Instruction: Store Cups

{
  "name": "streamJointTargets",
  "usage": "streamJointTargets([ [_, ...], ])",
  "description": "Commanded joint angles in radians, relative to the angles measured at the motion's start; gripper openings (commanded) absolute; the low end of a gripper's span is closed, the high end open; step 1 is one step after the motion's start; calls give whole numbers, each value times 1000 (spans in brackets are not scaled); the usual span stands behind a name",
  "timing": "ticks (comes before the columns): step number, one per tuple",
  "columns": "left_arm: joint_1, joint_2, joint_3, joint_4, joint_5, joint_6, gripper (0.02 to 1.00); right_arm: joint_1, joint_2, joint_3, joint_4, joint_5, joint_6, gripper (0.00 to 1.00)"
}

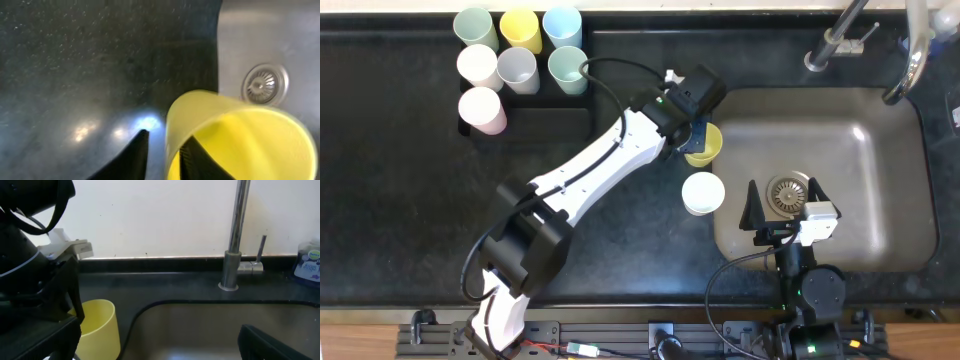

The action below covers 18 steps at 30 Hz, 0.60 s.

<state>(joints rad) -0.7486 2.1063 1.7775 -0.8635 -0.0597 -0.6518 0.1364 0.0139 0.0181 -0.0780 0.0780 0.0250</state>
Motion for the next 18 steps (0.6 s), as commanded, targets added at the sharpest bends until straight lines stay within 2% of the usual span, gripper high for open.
streamJointTargets([
  [1, -1, 23, 31, 5, 21, 1, 45, -4, -8, -13, 6, -2, -3, 996],
  [6, 3, -20, 31, -2, -5, -13, 34, -4, -8, -13, 6, -2, -3, 998],
  [11, 31, -191, 29, -63, -197, -150, 34, -4, -8, -13, 6, -2, -3, 996],
  [12, 62, -269, 28, -102, -275, -227, 34, -4, -8, -13, 6, -2, -3, 996],
  [14, 105, -342, 28, -145, -342, -315, 34, -4, -8, -13, 6, -2, -3, 996],
  [18, 217, -463, -5, -227, -382, -515, 34, -4, -8, -13, 6, -2, -3, 998],
])
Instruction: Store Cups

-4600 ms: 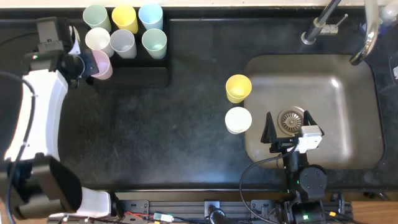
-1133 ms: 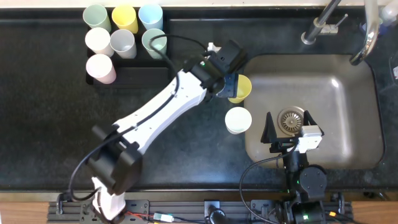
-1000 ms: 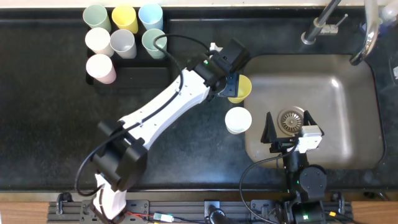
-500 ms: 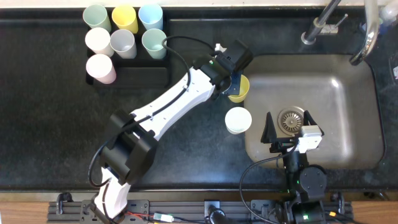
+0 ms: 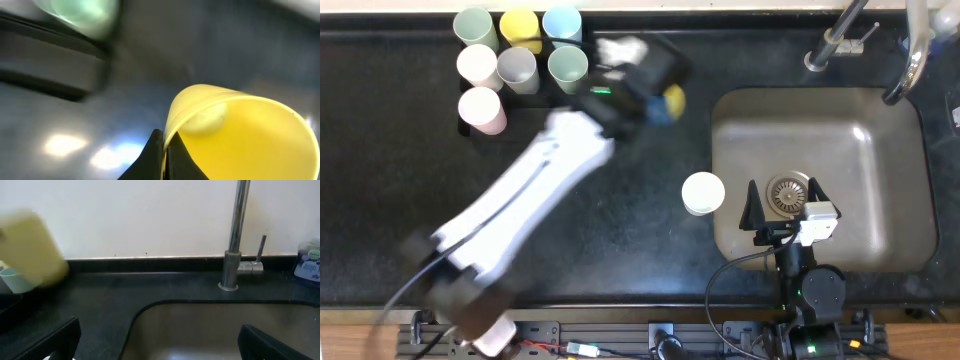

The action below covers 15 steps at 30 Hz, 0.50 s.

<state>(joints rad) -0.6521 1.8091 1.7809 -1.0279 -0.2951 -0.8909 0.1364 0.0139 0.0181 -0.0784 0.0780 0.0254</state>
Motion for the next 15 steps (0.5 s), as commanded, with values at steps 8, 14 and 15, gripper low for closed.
streamJointTargets([
  [8, 336, -267, -190, -94, -99, -481, 34, -4, -8, -13, 6, -2, -3, 998],
  [14, 430, -247, -295, -94, -22, -585, 34, -4, -8, -13, 6, -2, -3, 998],
  [15, 439, -239, -307, -92, -18, -593, 34, -4, -8, -13, 6, -2, -3, 996],
])
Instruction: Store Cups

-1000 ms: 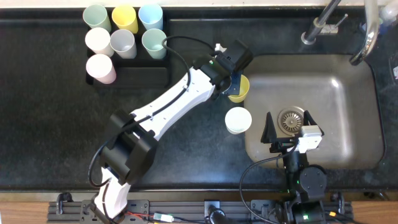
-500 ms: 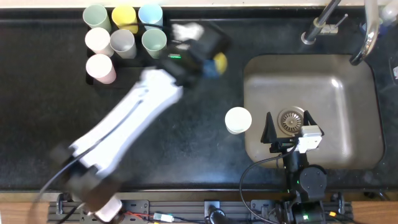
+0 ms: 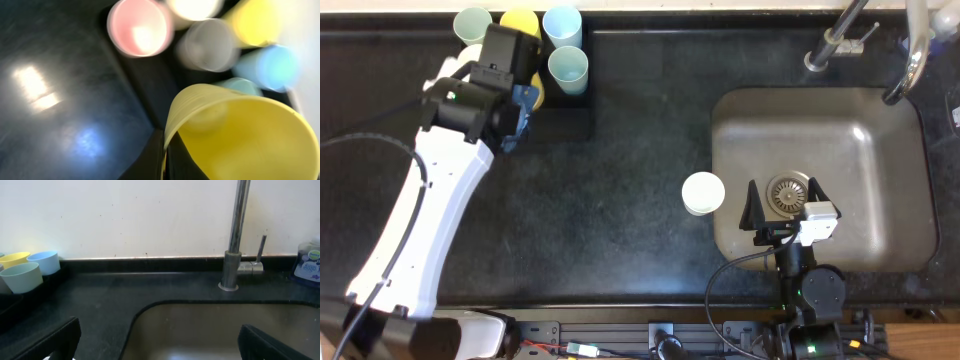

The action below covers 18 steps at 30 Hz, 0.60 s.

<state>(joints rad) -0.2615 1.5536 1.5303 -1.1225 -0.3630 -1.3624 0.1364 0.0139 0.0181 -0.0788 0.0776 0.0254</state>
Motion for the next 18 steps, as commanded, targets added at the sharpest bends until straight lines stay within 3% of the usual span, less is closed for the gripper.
streamJointTargets([
  [1, 53, 26, -63, 2, 52, -131, 34, -4, -8, -13, 6, -2, -3, 996],
  [9, 55, 153, -67, 61, 83, -132, 34, -4, -8, -13, 6, -2, -3, 998],
  [18, 56, 191, -67, 66, 44, -185, 34, -4, -8, -13, 6, -2, -3, 998],
])
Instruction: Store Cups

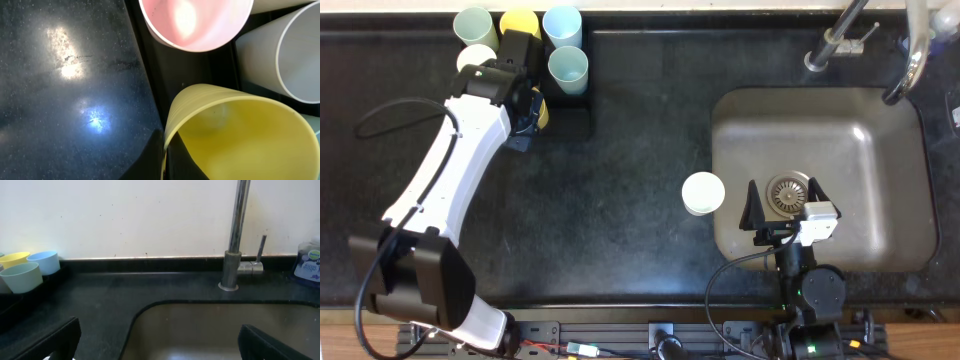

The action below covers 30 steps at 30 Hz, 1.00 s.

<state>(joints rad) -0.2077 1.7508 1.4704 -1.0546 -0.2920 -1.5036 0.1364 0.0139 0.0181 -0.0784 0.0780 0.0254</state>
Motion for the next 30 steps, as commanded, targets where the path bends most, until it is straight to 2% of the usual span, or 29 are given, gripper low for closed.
streamJointTargets([
  [1, 2, -5, -7, -3, -27, -48, 34, -4, -8, -13, 6, -2, -3, 998],
  [13, 14, 74, -7, -6, -33, -127, 34, -4, -8, -13, 6, -2, -3, 998],
  [30, 53, 114, -7, 14, -32, -129, 36, -4, -8, -13, 6, -2, -3, 996],
])
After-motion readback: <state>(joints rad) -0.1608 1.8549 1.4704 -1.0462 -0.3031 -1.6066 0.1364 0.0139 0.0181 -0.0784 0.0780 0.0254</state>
